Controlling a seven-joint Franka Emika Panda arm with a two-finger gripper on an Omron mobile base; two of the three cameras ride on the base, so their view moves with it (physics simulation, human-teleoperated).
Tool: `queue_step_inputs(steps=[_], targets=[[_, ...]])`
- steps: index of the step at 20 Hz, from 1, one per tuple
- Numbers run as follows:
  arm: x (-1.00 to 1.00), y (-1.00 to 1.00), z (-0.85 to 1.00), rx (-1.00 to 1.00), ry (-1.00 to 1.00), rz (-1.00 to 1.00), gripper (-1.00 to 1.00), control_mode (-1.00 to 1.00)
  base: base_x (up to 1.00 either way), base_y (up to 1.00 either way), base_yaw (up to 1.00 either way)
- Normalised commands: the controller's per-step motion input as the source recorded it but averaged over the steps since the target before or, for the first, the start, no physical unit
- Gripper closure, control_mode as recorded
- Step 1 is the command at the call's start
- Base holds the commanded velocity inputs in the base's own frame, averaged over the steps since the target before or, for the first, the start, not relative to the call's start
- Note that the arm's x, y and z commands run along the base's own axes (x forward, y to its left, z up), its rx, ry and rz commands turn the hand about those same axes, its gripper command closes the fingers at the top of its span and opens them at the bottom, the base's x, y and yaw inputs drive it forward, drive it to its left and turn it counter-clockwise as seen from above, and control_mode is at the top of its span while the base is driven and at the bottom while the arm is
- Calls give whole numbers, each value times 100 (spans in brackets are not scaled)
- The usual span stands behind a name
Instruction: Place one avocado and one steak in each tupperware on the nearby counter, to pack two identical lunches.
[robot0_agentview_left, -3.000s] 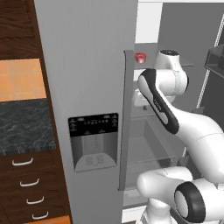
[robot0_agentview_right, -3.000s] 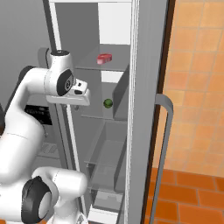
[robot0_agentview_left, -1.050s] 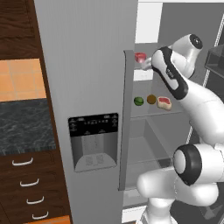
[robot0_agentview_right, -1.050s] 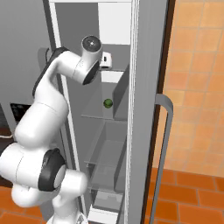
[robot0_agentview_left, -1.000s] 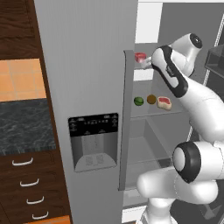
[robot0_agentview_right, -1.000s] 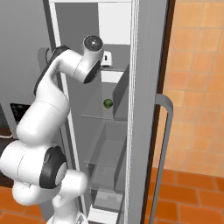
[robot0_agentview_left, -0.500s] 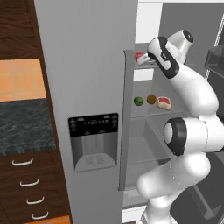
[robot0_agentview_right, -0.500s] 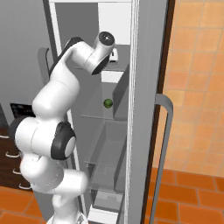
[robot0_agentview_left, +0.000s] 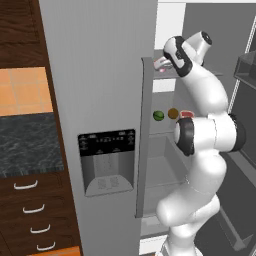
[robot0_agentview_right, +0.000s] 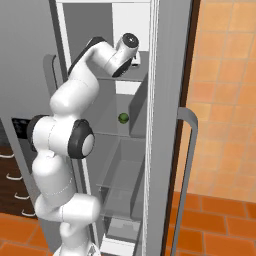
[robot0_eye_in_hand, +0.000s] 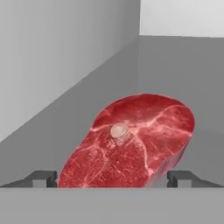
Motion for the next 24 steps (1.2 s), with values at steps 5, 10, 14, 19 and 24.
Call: queue_step_inputs(steps=[5,10,14,19,24], targets=[[54,0,-27,0,-4,4,100,-100,0,0,0],[-6,0,-24,-1,-13,4,100,-100,0,0,0],[-81,2,-1,-3,-23,-2,100,-100,0,0,0],[-100,22,4,-4,-25,-13,100,-100,0,0,0],[-100,5,21,-1,-1,-15,100,-100,0,0,0]])
